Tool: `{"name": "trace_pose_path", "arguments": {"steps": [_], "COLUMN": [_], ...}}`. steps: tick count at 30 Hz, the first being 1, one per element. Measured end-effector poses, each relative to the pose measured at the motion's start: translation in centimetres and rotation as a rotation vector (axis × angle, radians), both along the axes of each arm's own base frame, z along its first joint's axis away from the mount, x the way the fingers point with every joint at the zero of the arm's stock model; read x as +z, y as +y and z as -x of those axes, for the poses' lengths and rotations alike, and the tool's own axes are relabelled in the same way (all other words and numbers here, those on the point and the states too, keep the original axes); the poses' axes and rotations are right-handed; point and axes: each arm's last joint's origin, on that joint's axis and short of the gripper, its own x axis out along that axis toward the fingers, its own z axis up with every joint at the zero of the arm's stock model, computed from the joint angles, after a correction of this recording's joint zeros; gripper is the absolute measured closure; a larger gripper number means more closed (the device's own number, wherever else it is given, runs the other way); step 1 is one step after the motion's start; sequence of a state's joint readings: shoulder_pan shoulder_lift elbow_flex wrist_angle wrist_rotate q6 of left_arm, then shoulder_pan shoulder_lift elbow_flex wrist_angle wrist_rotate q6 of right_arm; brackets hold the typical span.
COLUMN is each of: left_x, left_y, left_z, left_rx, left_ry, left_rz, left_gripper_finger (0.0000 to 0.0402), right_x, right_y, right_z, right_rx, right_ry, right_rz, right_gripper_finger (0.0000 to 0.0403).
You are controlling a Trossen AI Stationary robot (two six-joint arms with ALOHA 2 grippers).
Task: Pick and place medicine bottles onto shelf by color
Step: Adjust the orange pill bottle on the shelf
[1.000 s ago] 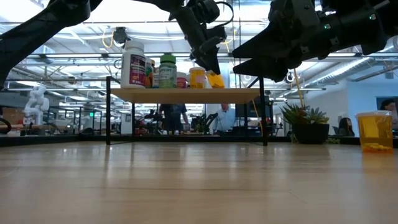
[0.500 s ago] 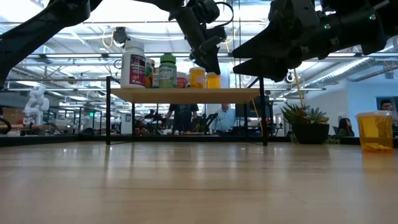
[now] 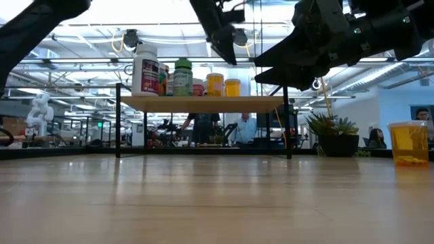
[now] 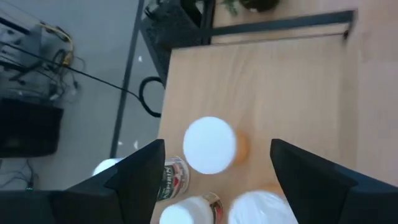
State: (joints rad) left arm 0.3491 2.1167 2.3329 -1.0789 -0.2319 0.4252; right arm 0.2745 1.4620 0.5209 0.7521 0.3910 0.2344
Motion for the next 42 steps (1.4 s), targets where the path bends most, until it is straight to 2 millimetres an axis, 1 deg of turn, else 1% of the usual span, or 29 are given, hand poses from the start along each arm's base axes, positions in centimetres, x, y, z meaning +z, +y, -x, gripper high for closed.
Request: {"name": "trace_pose_path", "arguments": {"steps": [3,5,7,11,14,16,17,21,24,29,31,36,42], "left_x": [0.7,0.7,0.4,-0.2,-1.2,-1.7,-2.0,-3.4,-3.8,-4.7,-4.7,-4.4,-3.1], "left_y": [-1.2,-1.7,-1.8,-1.3,-0.5,0.0,0.3,1.4,1.6,1.9,2.0,2.0,1.6], "left_z": [0.4,0.4,0.3,0.1,-0.1,0.0,0.1,0.1,0.2,0.0,-0.3,-0.4,0.1], "left_rx": [-0.023,-0.038,-0.041,-0.038,-0.018,-0.006,-0.004,0.007,0.013,0.013,0.006,0.004,0.004], "left_ry": [0.012,0.026,0.042,0.039,0.039,0.055,0.058,0.062,0.067,0.072,0.052,0.026,0.002], "left_rz": [-0.003,-0.001,0.006,0.032,0.038,0.047,0.054,0.076,0.081,0.083,0.070,0.059,0.043], "left_gripper_finger": [0.0128,0.0160,0.0202,0.0292,0.0352,0.0384,0.0392,0.0387,0.0384,0.0398,0.0397,0.0382,0.0392], "right_x": [0.0,0.0,0.0,0.0,0.0,0.0,0.0,0.0,0.0,0.0,0.0,0.0,0.0], "right_y": [0.0,0.0,0.0,0.0,0.0,0.0,0.0,0.0,0.0,0.0,0.0,0.0,0.0], "right_z": [0.0,0.0,0.0,0.0,0.0,0.0,0.0,0.0,0.0,0.0,0.0,0.0,0.0], "right_rx": [0.000,0.000,0.000,-0.001,-0.001,-0.001,0.000,0.000,-0.001,0.000,0.000,0.000,0.000], "right_ry": [0.000,0.000,0.000,-0.001,-0.001,-0.001,-0.001,-0.001,0.000,0.000,0.000,0.000,0.002], "right_rz": [0.000,0.000,0.000,-0.006,-0.007,-0.007,-0.007,-0.007,-0.007,-0.007,-0.007,-0.007,-0.007], "right_gripper_finger": [0.0126,0.0126,0.0126,0.0126,0.0126,0.0126,0.0126,0.0126,0.0126,0.0126,0.0126,0.0126,0.0126]}}
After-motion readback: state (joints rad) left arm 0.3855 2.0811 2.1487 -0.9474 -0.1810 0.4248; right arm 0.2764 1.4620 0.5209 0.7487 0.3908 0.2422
